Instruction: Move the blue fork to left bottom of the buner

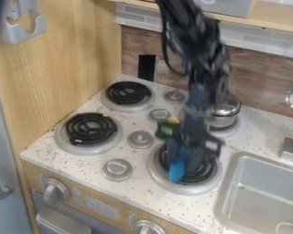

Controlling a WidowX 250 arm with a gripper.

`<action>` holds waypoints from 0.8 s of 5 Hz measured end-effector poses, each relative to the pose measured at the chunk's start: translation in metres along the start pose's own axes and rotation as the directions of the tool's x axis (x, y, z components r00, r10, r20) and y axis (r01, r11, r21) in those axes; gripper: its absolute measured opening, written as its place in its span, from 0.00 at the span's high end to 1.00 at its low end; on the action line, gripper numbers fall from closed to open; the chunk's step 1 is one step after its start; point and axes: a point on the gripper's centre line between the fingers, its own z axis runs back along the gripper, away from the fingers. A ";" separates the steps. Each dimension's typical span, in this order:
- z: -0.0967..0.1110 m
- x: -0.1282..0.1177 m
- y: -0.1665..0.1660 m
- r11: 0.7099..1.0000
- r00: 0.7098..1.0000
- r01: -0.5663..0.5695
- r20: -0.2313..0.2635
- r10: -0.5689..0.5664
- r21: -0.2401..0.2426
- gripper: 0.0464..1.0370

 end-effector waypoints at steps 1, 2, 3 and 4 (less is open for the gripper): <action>0.033 0.002 0.029 0.998 0.996 -0.069 0.053 0.068 0.007 0.68; 0.041 0.002 0.074 0.984 0.982 -0.177 0.064 0.176 0.008 0.68; 0.033 -0.005 0.118 0.966 0.966 -0.259 0.028 0.259 0.017 0.68; 0.029 -0.010 0.156 0.957 0.957 -0.290 0.014 0.290 0.028 0.68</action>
